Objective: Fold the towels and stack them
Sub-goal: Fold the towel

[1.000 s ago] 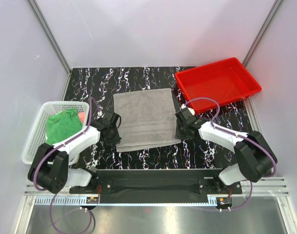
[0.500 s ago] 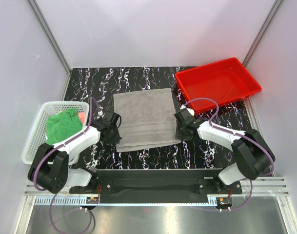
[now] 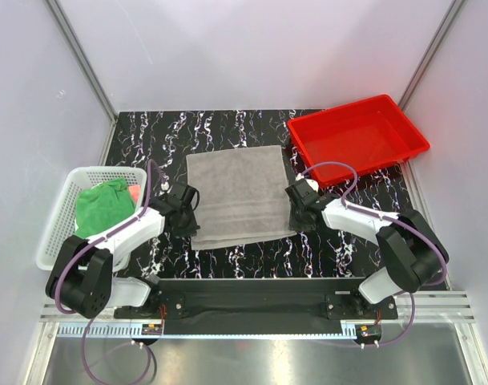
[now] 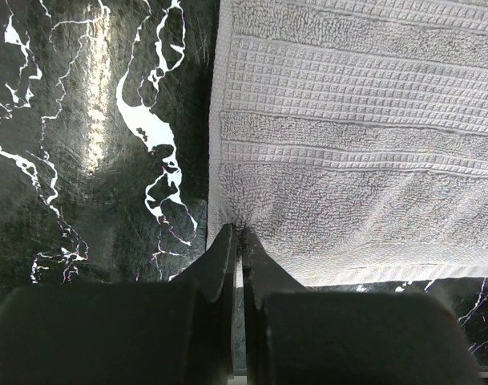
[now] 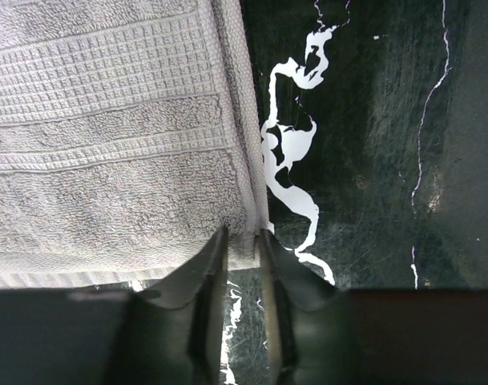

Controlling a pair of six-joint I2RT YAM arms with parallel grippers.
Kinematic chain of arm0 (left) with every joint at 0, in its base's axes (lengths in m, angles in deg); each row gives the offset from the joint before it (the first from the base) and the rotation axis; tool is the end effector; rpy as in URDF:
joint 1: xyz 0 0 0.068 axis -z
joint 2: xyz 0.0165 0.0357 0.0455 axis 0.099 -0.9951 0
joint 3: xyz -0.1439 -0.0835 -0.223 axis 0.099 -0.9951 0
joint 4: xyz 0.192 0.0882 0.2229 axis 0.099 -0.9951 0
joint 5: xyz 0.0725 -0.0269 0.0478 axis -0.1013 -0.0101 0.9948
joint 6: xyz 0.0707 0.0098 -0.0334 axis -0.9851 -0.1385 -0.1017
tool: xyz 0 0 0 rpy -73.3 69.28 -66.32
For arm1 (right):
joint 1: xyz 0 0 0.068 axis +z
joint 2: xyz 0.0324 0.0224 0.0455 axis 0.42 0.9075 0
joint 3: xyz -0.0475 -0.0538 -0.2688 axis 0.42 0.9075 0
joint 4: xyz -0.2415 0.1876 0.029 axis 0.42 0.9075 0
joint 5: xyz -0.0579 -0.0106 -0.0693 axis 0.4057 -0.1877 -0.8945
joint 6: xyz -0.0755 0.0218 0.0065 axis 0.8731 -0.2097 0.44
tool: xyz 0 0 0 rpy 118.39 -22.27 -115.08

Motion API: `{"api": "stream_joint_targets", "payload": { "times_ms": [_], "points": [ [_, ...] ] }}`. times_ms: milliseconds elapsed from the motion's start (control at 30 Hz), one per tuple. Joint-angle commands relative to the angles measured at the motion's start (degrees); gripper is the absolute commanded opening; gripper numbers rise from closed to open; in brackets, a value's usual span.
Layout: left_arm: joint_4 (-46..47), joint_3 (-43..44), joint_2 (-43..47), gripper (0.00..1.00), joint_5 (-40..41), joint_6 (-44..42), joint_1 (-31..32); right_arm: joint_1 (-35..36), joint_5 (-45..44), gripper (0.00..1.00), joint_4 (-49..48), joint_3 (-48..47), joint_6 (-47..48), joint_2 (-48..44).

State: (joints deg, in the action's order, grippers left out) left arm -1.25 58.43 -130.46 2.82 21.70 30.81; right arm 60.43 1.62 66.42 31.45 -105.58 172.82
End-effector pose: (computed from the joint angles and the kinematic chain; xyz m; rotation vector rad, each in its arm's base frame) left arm 0.2528 -0.1120 0.1217 -0.4141 2.7260 -0.1982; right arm 0.2724 0.1827 0.1071 0.0439 2.6828 0.1952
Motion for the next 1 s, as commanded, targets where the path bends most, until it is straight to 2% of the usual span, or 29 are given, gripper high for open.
{"api": "stream_joint_targets", "payload": {
  "times_ms": [0,267,833,967],
  "points": [
    [2.1,1.3,0.4,0.0,0.0,-0.6,0.3,0.7,-2.1,0.26,-1.0,-1.9,0.6,0.1],
    [0.9,2.5,0.4,0.0,0.9,-0.8,0.4,0.6,-2.5,0.01,1.0,-3.3,1.5,-0.7],
    [-2.0,6.3,-0.6,0.0,1.6,-1.7,0.4,0.6,-3.4,0.0,4.5,-7.8,2.9,-0.1],
    [-7.2,13.6,-1.5,0.0,4.3,-3.0,0.4,0.6,-7.9,0.0,9.7,-14.7,5.8,-0.2]
  ]
}}
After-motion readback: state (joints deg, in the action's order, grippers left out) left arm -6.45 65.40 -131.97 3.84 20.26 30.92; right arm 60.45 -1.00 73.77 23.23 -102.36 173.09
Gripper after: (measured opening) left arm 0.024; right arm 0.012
